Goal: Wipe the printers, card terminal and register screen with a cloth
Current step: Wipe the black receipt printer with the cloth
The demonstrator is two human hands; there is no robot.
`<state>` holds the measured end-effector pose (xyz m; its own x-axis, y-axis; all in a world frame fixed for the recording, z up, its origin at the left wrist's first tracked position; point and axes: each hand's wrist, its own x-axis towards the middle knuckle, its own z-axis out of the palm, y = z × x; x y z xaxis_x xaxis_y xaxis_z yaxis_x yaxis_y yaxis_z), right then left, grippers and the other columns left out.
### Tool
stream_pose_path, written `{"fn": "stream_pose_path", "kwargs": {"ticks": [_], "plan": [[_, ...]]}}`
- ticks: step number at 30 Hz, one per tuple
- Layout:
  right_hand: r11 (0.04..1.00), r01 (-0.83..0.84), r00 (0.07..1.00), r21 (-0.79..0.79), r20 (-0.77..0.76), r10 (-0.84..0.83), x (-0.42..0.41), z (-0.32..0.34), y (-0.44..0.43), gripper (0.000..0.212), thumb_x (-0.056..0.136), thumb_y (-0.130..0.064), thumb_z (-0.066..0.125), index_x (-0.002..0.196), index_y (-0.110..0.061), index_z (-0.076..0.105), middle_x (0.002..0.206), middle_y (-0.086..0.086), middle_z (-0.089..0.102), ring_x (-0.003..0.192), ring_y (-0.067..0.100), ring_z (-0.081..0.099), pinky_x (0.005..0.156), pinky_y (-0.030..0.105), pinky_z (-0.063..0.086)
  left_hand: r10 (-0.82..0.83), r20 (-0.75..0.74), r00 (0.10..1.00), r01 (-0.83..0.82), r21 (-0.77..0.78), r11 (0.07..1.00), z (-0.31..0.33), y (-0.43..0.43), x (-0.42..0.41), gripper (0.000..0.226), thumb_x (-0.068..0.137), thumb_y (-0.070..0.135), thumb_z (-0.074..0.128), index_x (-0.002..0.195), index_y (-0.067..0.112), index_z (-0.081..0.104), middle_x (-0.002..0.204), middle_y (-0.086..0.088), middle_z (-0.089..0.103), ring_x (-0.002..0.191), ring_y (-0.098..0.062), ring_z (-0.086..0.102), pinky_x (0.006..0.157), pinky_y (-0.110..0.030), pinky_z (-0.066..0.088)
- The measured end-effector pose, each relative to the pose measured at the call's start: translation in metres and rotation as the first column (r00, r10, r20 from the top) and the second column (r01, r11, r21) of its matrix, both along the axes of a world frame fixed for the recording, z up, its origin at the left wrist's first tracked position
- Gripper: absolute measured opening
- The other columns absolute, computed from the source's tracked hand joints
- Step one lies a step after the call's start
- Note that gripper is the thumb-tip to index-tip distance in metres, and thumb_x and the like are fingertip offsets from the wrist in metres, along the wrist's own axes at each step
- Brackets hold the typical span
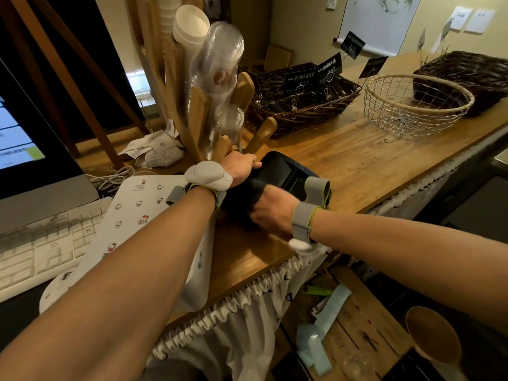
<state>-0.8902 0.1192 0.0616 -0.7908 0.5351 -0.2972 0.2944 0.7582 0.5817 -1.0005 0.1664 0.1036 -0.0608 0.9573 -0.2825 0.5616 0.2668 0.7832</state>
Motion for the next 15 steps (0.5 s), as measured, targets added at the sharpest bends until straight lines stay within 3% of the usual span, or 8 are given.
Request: {"fn": "stream_pose_path", "kwargs": {"ticks": [1,3,5,9,12,14,15], "plan": [[1.000,-0.011,0.999,0.017,-0.033,0.011,0.000,0.006,0.001,0.030,0.098,-0.022,0.037,0.111,-0.019,0.063,0.111,0.001,0.065,0.104,0.021,0.058,0.080,0.030,0.037,0.003,-0.011,1.000,-0.003,0.000,1.000,0.001,-0.001,-0.001,0.042,0.101,0.027,0.034,0.125,0.010,0.063,0.136,0.003,0.058,0.130,-0.018,0.043,0.101,-0.025,0.023],[0.998,-0.059,0.997,0.030,0.050,0.057,-0.002,0.001,-0.004,0.033,0.098,-0.020,0.034,0.111,-0.016,0.064,0.112,0.001,0.065,0.104,0.024,0.059,0.073,0.032,0.034,0.004,-0.019,1.000,-0.004,-0.003,1.000,0.002,-0.002,0.000,0.041,0.101,0.028,0.034,0.124,0.012,0.064,0.137,0.002,0.057,0.130,-0.019,0.043,0.102,-0.027,0.024],[0.994,-0.091,0.992,-0.061,0.078,0.095,-0.006,-0.002,-0.010,0.031,0.096,-0.016,0.037,0.103,-0.013,0.067,0.105,0.003,0.069,0.097,0.026,0.062,0.067,0.030,0.034,0.006,-0.009,1.000,-0.006,-0.007,1.000,0.001,-0.002,0.001,0.040,0.100,0.027,0.035,0.123,0.012,0.064,0.134,0.001,0.059,0.127,-0.019,0.045,0.093,-0.025,0.024],[0.982,-0.119,0.976,-0.147,-0.200,0.088,-0.004,0.013,-0.002,0.019,0.090,-0.012,0.047,0.088,-0.008,0.065,0.082,0.008,0.069,0.074,0.030,0.064,0.058,0.031,0.036,0.005,0.010,1.000,-0.005,0.001,1.000,-0.001,-0.001,-0.001,0.038,0.100,0.026,0.036,0.119,0.013,0.066,0.129,0.002,0.062,0.108,-0.014,0.050,0.084,-0.022,0.024],[0.998,-0.052,0.944,-0.031,-0.327,0.039,-0.002,0.016,0.004,0.019,0.091,-0.012,0.045,0.101,-0.007,0.060,0.073,0.008,0.064,0.054,0.026,0.053,0.047,0.029,0.032,0.008,0.044,0.999,-0.008,-0.011,1.000,-0.001,0.001,0.000,0.038,0.100,0.025,0.036,0.119,0.010,0.066,0.127,0.002,0.064,0.110,-0.013,0.051,0.087,-0.022,0.026],[0.996,-0.033,0.943,0.081,-0.328,0.058,-0.003,0.017,0.009,0.026,0.092,-0.014,0.044,0.112,-0.009,0.060,0.096,0.014,0.064,0.065,0.027,0.053,0.047,0.031,0.033,0.012,0.073,0.997,-0.011,-0.017,1.000,-0.001,0.002,-0.001,0.038,0.100,0.024,0.035,0.119,0.008,0.065,0.125,0.001,0.065,0.117,-0.015,0.053,0.090,-0.022,0.027],[0.989,-0.057,0.962,0.137,-0.258,0.091,-0.005,0.011,0.011,0.028,0.092,-0.016,0.043,0.114,-0.012,0.061,0.114,0.016,0.060,0.086,0.032,0.056,0.054,0.034,0.037,0.015,0.082,0.997,-0.013,-0.021,1.000,-0.001,0.002,-0.001,0.038,0.100,0.024,0.035,0.119,0.008,0.064,0.126,0.001,0.065,0.116,-0.014,0.053,0.090,-0.023,0.027]]}}
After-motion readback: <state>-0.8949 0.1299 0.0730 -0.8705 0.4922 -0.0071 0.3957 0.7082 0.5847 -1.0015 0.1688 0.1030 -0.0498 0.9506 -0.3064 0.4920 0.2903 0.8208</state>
